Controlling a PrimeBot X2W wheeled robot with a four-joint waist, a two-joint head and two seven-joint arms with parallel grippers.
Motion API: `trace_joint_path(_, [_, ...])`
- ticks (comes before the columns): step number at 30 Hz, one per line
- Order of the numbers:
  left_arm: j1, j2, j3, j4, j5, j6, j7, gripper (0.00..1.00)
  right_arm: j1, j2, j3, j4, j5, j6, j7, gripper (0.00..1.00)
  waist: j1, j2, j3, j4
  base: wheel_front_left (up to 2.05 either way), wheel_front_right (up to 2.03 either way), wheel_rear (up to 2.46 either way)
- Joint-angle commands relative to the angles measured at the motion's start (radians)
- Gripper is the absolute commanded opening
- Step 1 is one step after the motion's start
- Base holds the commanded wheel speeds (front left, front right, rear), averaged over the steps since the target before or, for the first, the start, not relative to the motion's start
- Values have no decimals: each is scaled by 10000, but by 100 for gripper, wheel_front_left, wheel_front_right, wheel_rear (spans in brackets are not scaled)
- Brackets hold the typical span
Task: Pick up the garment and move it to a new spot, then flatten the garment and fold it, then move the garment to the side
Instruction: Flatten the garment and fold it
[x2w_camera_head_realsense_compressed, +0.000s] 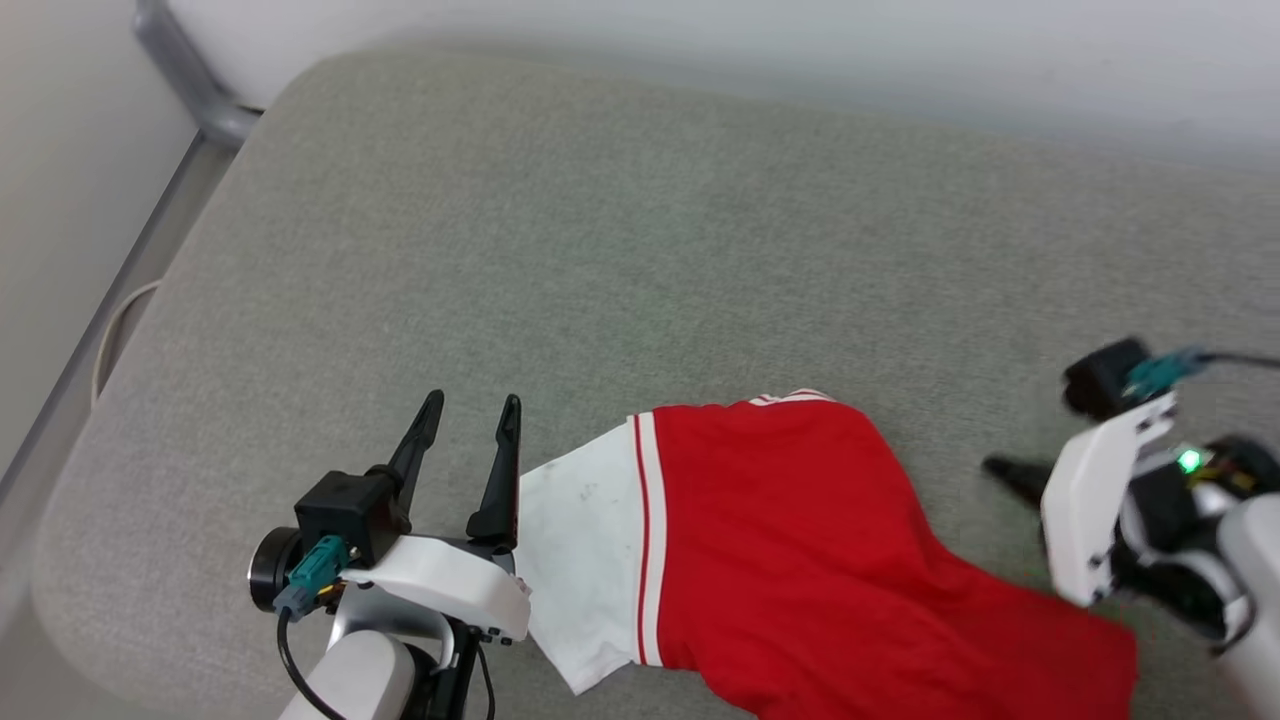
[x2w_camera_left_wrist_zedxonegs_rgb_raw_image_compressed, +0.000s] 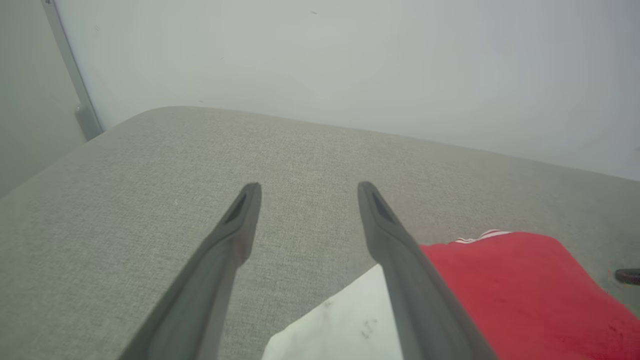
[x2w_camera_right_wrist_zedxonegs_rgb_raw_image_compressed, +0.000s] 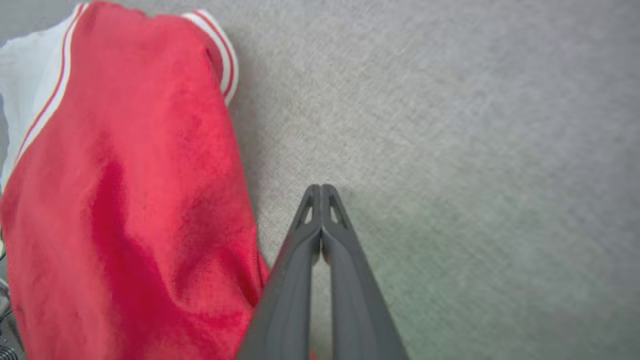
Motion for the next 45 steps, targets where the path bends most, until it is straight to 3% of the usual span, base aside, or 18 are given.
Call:
trace_joint_path(1, [153,96,23,-21,36,7,16,100,-373,-148,-371,16,-201,-12,-308,0,-1,0,-331,-321,0,0,0])
trace_joint_path(9, [385,366,7,-234,52,99,246,100,-564,-407,-1980,105,-793,-12,-737,0,-1,0,-805,-1113,0,0,0])
trace_joint_path(12, [458,426,3,-346,30,183,302,100,69,-85,-2802,40,-1092,-12,-1193,0,-1,0,-958,-1330,0,0,0])
trace_joint_path(15, [625,506,20,-409,-4,242,364,100,871,479,-3723,-135,-1592,-12,-1948,0,-1,0,-1140,-1514,0,0,0])
trace_joint_path(21, [911,691,71,-619,-56,405,505,100,2826,2192,-5067,-984,-2853,-12,-3746,0,-1,0,-1427,-1804,0,0,0])
trace_joint_path(29, [1052,850,69,-823,-76,474,679,100,4307,3743,-5776,-1852,-3811,-12,-4857,0,-1,0,-1539,-1923,0,0,0])
trace_joint_path(30, [1120,897,76,-893,-79,532,731,100,4515,3986,-5957,-2002,-3959,-11,-4851,62,-1,0,-1535,-1930,0,0,0])
trace_joint_path(31, [1127,913,72,-920,-78,546,754,100,4555,4027,-6004,-2069,-3993,-12,-4880,100,-1,0,-1533,-1920,0,0,0])
trace_joint_path(39, [1112,969,56,-1033,-126,598,781,100,4527,4049,-6373,-2141,-3798,-12,-4398,100,-1,0,-1498,-1827,0,0,0])
trace_joint_path(45, [869,917,24,-1082,-144,567,744,100,3954,3140,-5793,-1887,-2928,-12,-2548,100,-1,0,-1255,-1642,0,0,0])
